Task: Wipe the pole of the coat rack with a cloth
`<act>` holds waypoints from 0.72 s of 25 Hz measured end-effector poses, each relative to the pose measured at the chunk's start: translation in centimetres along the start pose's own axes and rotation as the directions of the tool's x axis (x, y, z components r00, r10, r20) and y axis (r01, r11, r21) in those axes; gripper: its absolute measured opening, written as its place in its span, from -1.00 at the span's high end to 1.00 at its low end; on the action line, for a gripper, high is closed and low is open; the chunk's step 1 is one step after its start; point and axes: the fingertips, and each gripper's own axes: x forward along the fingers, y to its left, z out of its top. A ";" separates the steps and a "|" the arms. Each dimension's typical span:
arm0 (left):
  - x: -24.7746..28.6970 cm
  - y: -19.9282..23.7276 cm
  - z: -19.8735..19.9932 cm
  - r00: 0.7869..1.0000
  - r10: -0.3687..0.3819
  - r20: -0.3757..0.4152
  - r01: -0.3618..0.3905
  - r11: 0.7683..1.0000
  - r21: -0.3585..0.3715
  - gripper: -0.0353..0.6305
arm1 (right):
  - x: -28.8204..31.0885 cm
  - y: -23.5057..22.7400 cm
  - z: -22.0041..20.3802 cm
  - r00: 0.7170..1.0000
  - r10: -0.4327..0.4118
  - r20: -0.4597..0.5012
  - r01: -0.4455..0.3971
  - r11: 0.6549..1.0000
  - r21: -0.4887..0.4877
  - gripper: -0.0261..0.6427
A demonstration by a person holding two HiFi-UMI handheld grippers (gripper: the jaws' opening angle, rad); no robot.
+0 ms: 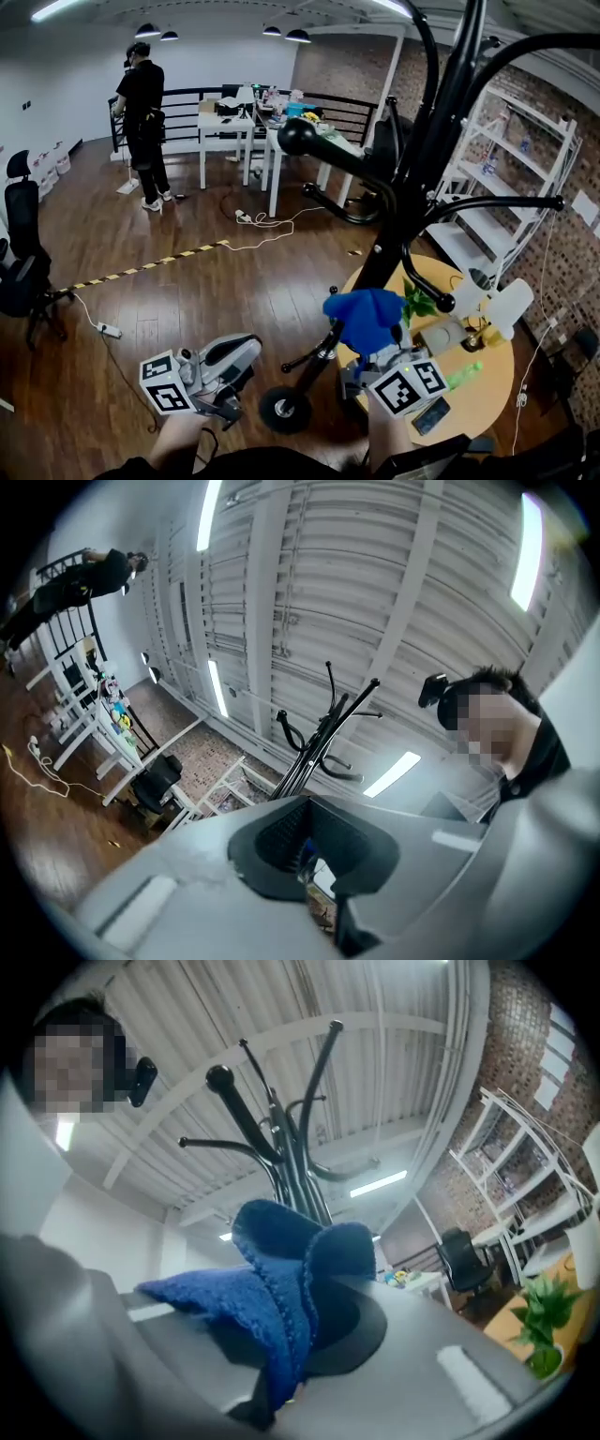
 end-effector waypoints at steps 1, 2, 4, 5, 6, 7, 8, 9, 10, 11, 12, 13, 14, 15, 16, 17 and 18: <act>0.1 -0.3 0.2 1.000 -0.001 0.009 0.001 1.000 0.007 0.88 | 0.6 0.6 1.7 0.999 0.021 0.029 -0.020 0.999 -0.039 0.85; 0.1 -0.5 0.3 1.000 0.005 0.008 -0.005 1.000 0.023 0.89 | 1.1 1.2 3.3 0.998 0.038 0.057 -0.033 0.996 -0.077 0.85; 0.0 -0.9 0.2 1.000 0.017 -0.005 -0.017 0.999 0.051 0.88 | 1.9 2.4 6.3 0.992 0.060 0.109 -0.045 0.990 -0.133 0.85; -0.1 -1.1 0.3 1.000 0.019 -0.007 -0.019 0.998 0.057 0.89 | 2.2 2.8 7.5 0.989 0.067 0.128 -0.048 0.987 -0.153 0.85; -0.2 -1.2 0.4 1.000 0.023 -0.005 -0.022 0.998 0.064 0.89 | 2.5 3.0 8.3 0.988 0.072 0.138 -0.048 0.984 -0.169 0.85; -0.2 -1.3 0.4 1.000 0.029 -0.002 -0.029 0.997 0.073 0.89 | 2.6 3.1 8.7 0.987 0.074 0.143 -0.048 0.983 -0.178 0.85; -0.3 -1.4 0.5 0.999 0.039 0.001 -0.039 0.996 0.083 0.88 | 2.7 3.1 8.7 0.985 0.075 0.152 -0.047 0.983 -0.179 0.85; -0.5 -1.5 0.5 0.999 0.048 0.004 -0.048 0.995 0.090 0.88 | 2.5 3.1 8.7 0.983 0.075 0.170 -0.045 0.983 -0.176 0.85; -0.6 -1.5 0.6 0.998 0.055 0.006 -0.055 0.994 0.092 0.89 | 2.3 3.1 8.6 0.980 0.071 0.188 -0.038 0.984 -0.174 0.85; -0.7 -1.5 0.7 0.998 0.060 0.007 -0.060 0.994 0.092 0.89 | 2.0 3.1 8.3 0.979 0.063 0.196 -0.028 0.984 -0.175 0.85; -0.8 -1.5 0.8 0.998 0.064 0.006 -0.064 0.994 0.092 0.89 | 1.8 3.0 7.8 0.980 0.053 0.190 -0.019 0.984 -0.175 0.85; -0.9 -1.5 0.8 0.998 0.068 0.004 -0.068 0.993 0.094 0.88 | 1.6 2.7 7.1 0.984 0.046 0.174 -0.017 0.986 -0.165 0.85; -1.0 -1.5 0.7 0.997 0.074 0.001 -0.073 0.993 0.095 0.89 | 1.4 2.3 6.2 0.987 0.042 0.157 -0.019 0.989 -0.146 0.85; -1.0 -1.3 0.6 0.997 0.079 -0.001 -0.078 0.993 0.093 0.89 | 1.1 1.8 5.2 0.989 0.039 0.141 -0.022 0.992 -0.124 0.85; -1.0 -1.1 0.4 0.996 0.084 -0.003 -0.083 0.993 0.089 0.89 | 0.7 1.3 4.2 0.992 0.034 0.122 -0.020 0.994 -0.107 0.85; -1.0 -0.8 0.2 0.996 0.089 -0.008 -0.088 0.993 0.084 0.89 | 0.3 0.7 3.0 0.995 0.025 0.100 -0.016 0.995 -0.095 0.85; -1.0 -0.5 0.0 0.995 0.095 -0.013 -0.094 0.992 0.080 0.89 | -0.1 0.2 1.7 0.997 0.016 0.078 -0.010 0.997 -0.080 0.85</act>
